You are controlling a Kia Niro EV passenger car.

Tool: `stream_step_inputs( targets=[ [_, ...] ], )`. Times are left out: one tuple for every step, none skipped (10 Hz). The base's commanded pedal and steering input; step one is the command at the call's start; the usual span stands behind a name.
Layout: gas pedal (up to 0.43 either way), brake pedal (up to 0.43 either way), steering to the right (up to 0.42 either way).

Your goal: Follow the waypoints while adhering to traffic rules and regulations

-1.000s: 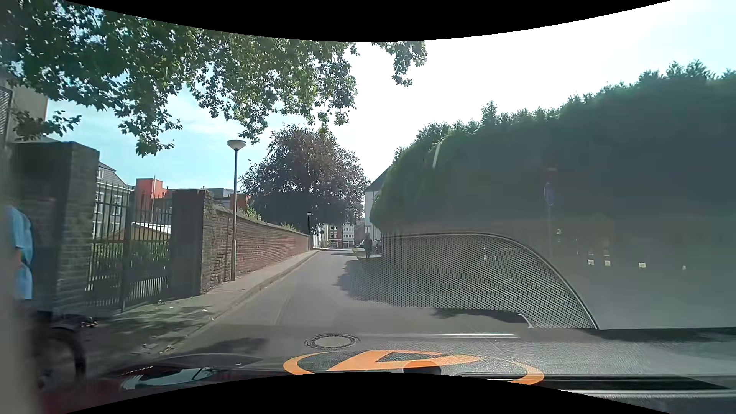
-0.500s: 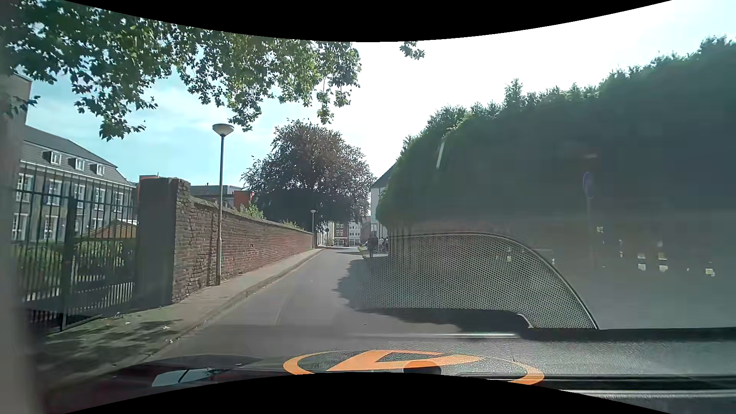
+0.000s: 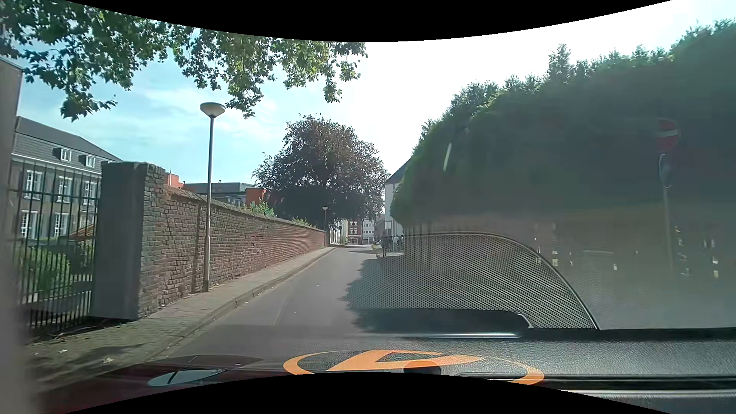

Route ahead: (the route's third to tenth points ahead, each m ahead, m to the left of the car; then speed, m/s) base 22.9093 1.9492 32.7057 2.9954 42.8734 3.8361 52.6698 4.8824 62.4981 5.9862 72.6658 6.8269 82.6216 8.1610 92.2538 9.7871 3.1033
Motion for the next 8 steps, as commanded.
stream_step_inputs(
  targets=[
    [0.039, 0.000, -0.120],
    [0.039, 0.000, -0.120],
    [0.039, 0.000, -0.120],
    [0.039, 0.000, -0.120],
    [0.039, 0.000, -0.120],
    [0.039, 0.000, -0.120],
    [0.039, 0.000, -0.119],
    [0.039, 0.000, -0.117]
  ],
)
